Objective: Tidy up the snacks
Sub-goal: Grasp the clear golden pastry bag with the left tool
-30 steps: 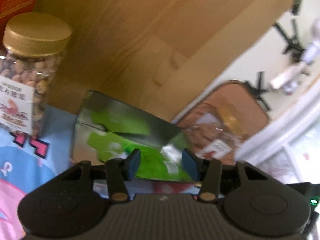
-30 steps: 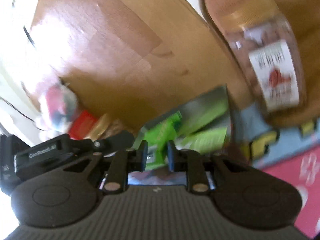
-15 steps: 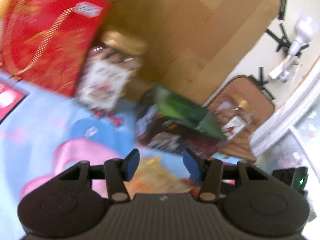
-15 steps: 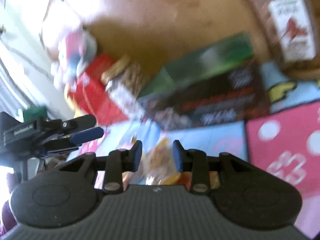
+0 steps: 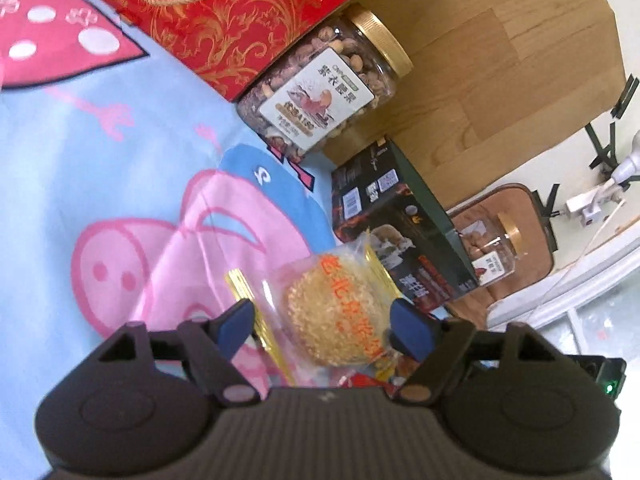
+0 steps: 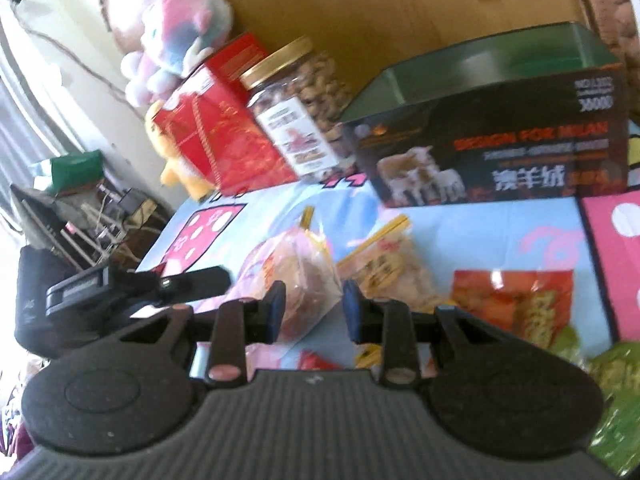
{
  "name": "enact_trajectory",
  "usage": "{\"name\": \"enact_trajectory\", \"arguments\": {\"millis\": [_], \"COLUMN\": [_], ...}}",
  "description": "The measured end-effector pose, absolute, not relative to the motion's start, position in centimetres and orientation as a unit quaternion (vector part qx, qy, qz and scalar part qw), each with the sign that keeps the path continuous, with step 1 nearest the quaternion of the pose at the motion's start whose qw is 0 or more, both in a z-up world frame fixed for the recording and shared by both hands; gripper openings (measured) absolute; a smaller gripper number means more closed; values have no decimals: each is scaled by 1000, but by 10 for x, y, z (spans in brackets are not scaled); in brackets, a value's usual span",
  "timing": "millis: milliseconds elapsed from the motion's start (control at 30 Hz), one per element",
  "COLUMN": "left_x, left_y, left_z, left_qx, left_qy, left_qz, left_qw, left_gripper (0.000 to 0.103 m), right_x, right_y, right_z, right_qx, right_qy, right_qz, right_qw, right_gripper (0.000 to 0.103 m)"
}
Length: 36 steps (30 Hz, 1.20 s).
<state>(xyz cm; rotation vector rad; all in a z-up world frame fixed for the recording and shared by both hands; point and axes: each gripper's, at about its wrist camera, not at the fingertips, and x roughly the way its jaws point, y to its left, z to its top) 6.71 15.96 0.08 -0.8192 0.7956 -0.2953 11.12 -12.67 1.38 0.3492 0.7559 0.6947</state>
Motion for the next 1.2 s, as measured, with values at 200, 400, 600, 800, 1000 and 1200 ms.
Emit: {"name": "enact_trajectory", "arguments": {"millis": [200,400,600,800,1000,1200], "left_x": [65,65,47,53,32,-17], "left_y": [154,155,174,155,159,170], "left_z": [3,3,-4,-7,0,17], "left_qx": [-387,-396,-436,-407,-398,-358], "left_qy": [371,365,358,373,376,375], "left_qz": [-134,-138,-122,-124,-116,-96], "left_qw": [834,831,817,824,829,850], "left_gripper": [58,58,70,49,45,45], "right_x": [106,108,114,106,71,27], "right_y": [-114,-119,-137,-137,-125,-101], "right_z": [16,11,-4,-11,9,16], "right_qx": [143,155,225,262,217,143], "right_qy": [346,354,380,400,386,390], "right_qz": [323,301,299,315,336,397], "right_qw": [869,872,846,820,831,818], "right_gripper": [17,16,17,17,16,16]}}
